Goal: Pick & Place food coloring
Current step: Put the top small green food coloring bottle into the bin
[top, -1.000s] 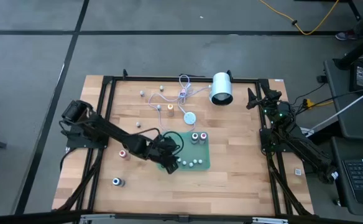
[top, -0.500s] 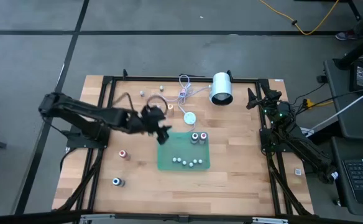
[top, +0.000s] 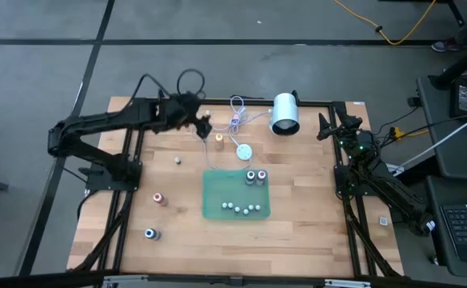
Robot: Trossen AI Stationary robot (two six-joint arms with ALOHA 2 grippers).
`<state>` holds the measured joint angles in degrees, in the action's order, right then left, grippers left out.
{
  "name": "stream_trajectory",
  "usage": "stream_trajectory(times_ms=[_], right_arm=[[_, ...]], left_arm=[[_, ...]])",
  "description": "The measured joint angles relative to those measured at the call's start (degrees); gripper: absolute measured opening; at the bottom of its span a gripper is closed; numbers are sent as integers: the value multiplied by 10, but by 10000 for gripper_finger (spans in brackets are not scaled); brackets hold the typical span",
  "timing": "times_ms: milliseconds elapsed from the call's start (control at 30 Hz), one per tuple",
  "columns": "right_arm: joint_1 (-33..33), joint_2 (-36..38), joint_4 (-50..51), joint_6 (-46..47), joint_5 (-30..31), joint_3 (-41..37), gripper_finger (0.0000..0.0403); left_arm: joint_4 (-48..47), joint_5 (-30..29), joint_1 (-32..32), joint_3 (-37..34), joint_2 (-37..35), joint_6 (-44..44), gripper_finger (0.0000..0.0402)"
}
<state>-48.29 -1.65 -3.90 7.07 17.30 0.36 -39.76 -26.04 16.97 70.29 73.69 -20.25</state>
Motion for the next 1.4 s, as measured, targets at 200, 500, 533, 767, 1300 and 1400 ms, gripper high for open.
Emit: stream_trajectory(times_ms=[200, 500, 533, 767, 1300, 1400], right_arm=[[0, 0, 0, 0, 0, 0, 384], [0, 0, 0, 0, 0, 0, 384], [0, 0, 0, 0, 0, 0, 384], [0, 0, 0, 0, 0, 0, 384], [0, 0, 0, 0, 0, 0, 384], [0, 0, 0, 0, 0, 0, 384]], left_arm=[[-63, 0, 66, 96, 74, 26, 276], [-204, 7, 141, 251, 232, 24, 265], [-216, 10, 148, 265, 249, 21, 263], [-257, 93, 200, 335, 356, -6, 256], [-257, 150, 236, 345, 487, 1, 253], [-247, 154, 238, 345, 502, 5, 253]])
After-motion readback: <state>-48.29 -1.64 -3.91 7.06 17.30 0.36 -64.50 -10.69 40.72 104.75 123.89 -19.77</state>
